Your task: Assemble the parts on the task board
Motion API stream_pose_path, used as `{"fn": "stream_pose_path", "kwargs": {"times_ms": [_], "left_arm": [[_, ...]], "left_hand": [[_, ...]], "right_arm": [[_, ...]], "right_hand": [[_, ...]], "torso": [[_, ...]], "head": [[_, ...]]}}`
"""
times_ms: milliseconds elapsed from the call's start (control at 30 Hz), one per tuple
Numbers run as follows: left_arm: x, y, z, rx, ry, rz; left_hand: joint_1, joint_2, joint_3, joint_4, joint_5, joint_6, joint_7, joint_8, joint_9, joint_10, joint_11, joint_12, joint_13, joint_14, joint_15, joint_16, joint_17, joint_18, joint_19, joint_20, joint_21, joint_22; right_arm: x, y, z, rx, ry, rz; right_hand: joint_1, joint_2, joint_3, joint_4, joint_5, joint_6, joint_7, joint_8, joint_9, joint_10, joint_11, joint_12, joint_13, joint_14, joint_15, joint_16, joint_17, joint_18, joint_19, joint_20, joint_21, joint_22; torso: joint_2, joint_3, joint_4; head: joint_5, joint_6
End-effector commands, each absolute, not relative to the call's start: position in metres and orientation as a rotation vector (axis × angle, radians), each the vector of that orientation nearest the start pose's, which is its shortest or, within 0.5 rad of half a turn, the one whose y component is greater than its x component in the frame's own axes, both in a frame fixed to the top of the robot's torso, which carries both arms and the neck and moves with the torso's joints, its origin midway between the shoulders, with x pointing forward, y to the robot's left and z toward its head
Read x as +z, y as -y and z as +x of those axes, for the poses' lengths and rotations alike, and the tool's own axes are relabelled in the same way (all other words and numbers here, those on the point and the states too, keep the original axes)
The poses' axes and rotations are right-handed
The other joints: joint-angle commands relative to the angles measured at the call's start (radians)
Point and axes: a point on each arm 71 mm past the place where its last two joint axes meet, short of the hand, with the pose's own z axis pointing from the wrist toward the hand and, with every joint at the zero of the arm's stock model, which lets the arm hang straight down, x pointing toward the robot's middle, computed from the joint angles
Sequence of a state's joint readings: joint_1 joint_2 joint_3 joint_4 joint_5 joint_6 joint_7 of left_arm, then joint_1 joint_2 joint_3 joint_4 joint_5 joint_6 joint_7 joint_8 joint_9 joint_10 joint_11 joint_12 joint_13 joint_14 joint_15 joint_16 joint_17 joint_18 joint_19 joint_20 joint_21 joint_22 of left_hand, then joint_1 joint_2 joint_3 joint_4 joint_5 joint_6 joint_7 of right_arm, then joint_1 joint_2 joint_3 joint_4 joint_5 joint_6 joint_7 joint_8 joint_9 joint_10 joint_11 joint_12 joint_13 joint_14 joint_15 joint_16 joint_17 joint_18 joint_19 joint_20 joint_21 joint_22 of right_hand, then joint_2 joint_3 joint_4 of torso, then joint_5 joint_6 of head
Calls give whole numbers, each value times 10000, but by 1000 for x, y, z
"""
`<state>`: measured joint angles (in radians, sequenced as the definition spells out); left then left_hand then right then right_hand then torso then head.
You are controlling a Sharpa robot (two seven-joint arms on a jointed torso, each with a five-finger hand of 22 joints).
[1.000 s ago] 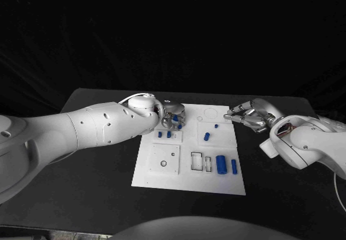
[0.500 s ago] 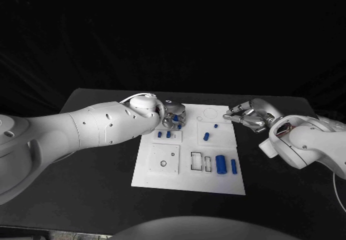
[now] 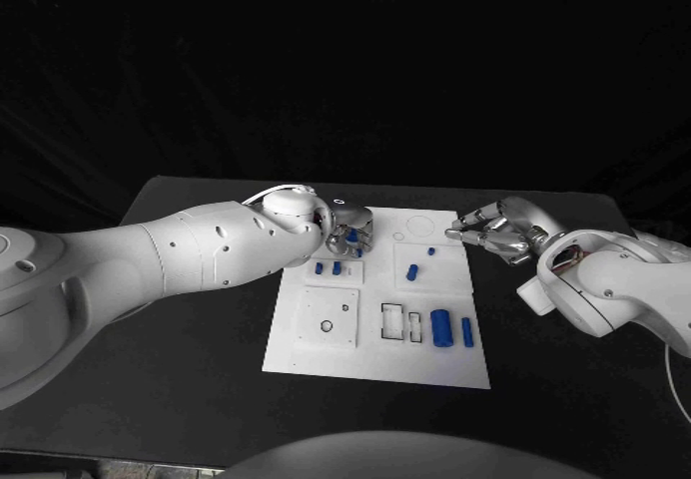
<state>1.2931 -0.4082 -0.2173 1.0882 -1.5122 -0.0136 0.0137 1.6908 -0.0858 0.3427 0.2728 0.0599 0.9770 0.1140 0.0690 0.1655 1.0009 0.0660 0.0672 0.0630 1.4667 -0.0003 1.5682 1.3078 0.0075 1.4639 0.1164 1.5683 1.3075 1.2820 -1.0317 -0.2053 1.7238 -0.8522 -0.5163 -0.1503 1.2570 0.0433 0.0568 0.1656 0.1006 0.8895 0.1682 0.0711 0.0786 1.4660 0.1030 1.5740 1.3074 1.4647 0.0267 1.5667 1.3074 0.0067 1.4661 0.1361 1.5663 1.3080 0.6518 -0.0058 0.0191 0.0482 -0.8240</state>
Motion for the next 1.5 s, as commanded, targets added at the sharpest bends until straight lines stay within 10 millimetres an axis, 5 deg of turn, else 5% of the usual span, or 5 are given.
{"fn": "stream_pose_path", "kwargs": {"times_ms": [33,667,1500], "left_arm": [[-236,-88,532,-5677,-19575,6099],[-237,-90,532,-5311,-19643,6387],[-238,-93,534,-5006,-19666,6621]], "left_hand": [[132,-51,75,-11,-42,46,-43,-3,-20,1,-21,36,-12,1041,-6,26,2630,-75,1069,-66,25,2633],[116,-295,41,-42,-46,94,-57,10,-67,61,-31,51,-10,1041,15,26,2630,-75,1069,-59,25,2633],[66,-314,76,-5,-44,214,-71,51,-101,294,-48,137,3,1041,29,26,2630,-75,1069,-46,25,2633]], "right_arm": [[-197,251,441,7671,-17762,5239],[-197,250,441,7703,-17794,5250],[-198,250,441,7732,-17869,5401]], "right_hand": [[-35,94,-11,38,25,6,-27,-35,-6,1048,-34,-33,2634,1061,16,41,2634,-67,1047,36,45,2628],[-39,99,-18,45,27,15,-30,-30,-5,1048,-36,-33,2634,1061,16,41,2634,-67,1047,35,45,2628],[-44,103,-25,51,26,25,-33,-25,-3,1048,-38,-33,2634,1061,15,41,2634,-67,1047,33,45,2628]], "torso": [[6,-3,2],[-5,-1,4],[1,2,3]], "head": [[13,7],[5,-15],[-8,-13]]}}
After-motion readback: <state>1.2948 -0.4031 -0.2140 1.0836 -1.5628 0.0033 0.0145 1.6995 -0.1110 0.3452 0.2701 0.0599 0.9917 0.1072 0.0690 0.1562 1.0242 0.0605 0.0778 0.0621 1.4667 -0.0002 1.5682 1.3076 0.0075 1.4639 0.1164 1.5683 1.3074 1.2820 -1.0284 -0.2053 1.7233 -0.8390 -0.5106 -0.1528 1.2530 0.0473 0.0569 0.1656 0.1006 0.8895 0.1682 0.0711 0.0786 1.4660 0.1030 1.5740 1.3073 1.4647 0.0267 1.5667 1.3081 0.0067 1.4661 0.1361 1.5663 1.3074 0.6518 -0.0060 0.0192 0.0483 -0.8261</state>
